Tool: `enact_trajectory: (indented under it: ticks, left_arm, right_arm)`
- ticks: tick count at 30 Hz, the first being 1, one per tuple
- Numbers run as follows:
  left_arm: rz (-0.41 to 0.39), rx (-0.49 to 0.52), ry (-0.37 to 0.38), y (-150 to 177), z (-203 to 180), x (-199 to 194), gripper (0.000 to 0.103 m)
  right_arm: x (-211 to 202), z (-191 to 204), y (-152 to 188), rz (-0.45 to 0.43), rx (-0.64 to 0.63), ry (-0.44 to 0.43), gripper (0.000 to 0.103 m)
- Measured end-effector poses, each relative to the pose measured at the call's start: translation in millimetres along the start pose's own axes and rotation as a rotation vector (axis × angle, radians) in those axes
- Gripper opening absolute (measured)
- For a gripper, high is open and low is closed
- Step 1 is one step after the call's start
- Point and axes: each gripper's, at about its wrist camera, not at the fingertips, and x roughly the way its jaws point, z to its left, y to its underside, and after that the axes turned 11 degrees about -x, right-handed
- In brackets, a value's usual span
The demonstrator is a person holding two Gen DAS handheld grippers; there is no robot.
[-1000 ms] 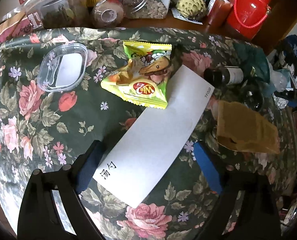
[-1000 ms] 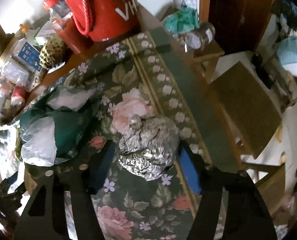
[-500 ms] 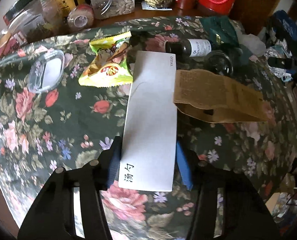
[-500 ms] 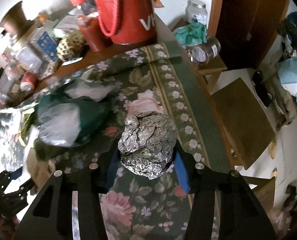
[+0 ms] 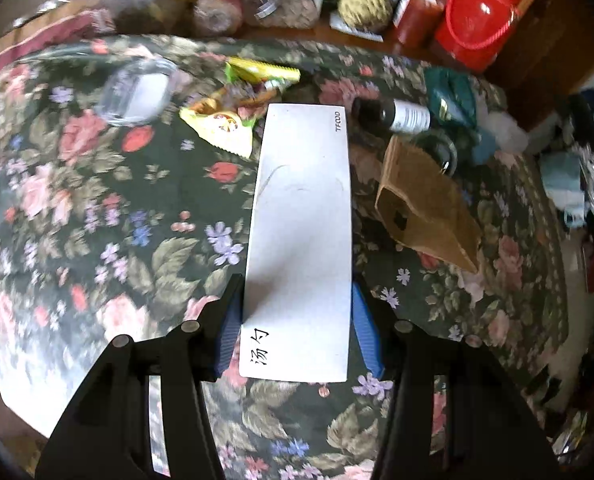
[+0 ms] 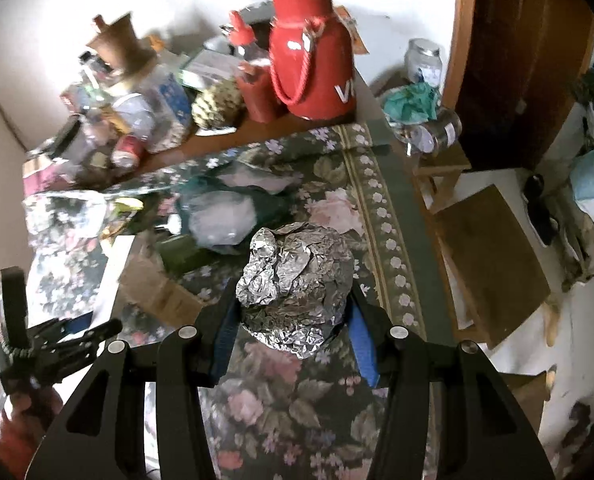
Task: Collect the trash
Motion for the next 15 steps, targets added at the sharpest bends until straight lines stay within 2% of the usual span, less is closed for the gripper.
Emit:
enact_trajectory:
  ticks: [6, 9, 15]
  left_arm:
    - [-0.143, -0.077, -0.004, 24, 2, -67, 0.051]
    - [-0.218, -0.106, -0.010, 24, -14, -93, 0.051]
    - [-0.383, -0.118, -0.010, 47, -42, -163, 0.051]
  right_arm:
    - [-35, 6, -4, -0.082, -0.105, -0.035, 0.047]
    - [-52, 8, -4, -0.126, -0.141, -0.062, 0.047]
    - [-90, 14, -2, -0.221, -0.199, -0.115, 0.047]
